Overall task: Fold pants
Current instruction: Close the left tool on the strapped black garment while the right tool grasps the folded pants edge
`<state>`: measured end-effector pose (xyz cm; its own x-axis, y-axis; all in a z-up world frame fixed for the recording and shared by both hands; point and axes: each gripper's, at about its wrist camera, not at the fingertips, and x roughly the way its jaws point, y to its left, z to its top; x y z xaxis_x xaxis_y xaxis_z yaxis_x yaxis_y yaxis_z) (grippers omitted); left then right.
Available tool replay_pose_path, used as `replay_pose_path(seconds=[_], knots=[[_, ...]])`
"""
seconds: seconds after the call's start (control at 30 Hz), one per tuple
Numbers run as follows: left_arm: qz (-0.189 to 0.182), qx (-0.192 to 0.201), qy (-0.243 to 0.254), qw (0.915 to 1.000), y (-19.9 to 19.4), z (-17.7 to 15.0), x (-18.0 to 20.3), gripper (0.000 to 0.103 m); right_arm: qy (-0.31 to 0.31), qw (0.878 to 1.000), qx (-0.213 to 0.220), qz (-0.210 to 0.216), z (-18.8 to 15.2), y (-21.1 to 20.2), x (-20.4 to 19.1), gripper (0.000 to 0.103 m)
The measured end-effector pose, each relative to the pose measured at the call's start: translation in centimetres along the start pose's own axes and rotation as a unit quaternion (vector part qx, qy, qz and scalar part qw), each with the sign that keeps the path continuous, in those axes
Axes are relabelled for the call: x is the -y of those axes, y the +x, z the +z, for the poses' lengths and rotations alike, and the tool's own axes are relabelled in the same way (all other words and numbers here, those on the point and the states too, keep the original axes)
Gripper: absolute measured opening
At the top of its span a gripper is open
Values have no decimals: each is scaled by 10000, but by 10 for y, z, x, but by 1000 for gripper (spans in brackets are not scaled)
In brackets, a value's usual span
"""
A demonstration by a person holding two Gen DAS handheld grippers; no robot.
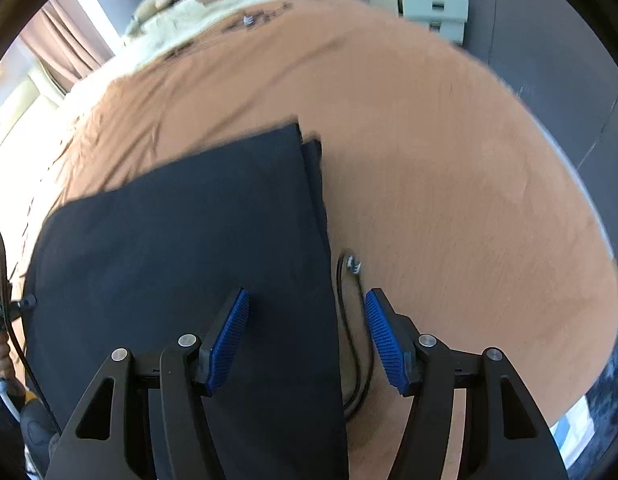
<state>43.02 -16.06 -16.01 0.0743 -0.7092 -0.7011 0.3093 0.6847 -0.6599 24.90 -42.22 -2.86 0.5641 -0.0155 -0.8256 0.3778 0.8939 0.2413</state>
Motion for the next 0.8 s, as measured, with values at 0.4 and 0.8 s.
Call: replay_pose_path(seconds=[0.4, 0.8], knots=[[183, 363, -227, 9989, -50, 9, -29, 3, 75, 9973, -112, 728, 1, 17, -18, 44], [506, 752, -665, 9937, -113, 17, -82, 3, -236, 9925, -255, 1173, 6, 56, -69, 43]])
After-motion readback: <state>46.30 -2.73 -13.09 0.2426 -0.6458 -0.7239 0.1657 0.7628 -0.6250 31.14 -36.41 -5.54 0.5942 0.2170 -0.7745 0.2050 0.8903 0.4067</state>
